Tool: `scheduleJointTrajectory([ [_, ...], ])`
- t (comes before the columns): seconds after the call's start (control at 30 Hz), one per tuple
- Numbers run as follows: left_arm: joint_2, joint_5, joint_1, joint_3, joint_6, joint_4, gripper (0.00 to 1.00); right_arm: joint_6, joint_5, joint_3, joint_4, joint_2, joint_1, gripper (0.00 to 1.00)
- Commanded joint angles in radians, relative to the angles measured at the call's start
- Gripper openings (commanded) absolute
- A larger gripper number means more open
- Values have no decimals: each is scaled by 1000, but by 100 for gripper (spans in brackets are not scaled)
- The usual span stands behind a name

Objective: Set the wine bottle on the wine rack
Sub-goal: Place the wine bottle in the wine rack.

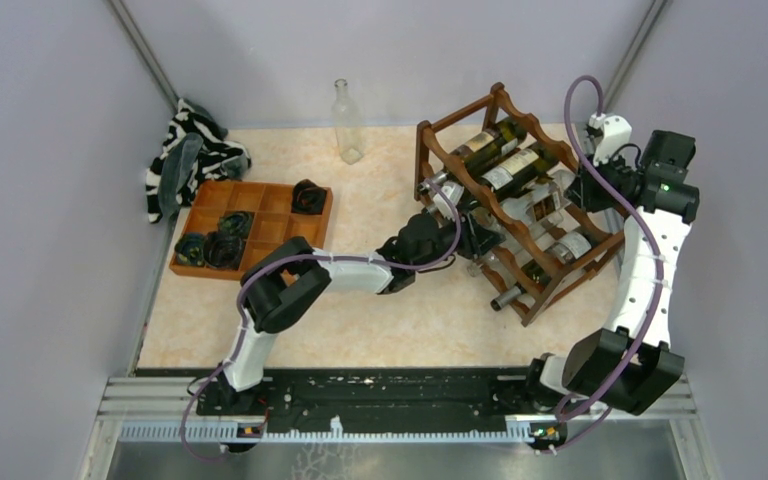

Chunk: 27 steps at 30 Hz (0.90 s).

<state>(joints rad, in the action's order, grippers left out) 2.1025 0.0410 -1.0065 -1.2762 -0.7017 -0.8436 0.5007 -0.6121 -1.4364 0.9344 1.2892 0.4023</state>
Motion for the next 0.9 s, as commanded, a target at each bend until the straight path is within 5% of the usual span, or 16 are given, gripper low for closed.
scheduleJointTrajectory([
  [0.0,3,-77,5,-60,15,-115,0,-15,-82,-35,1,-21,3,17],
  [0.27,30,-87,3,-82,5,-116,2,31,-109,2,27,-13,1,26],
  [0.87,77,-102,-7,-129,-21,-23,30,31,-116,116,-36,-4,-1,25],
])
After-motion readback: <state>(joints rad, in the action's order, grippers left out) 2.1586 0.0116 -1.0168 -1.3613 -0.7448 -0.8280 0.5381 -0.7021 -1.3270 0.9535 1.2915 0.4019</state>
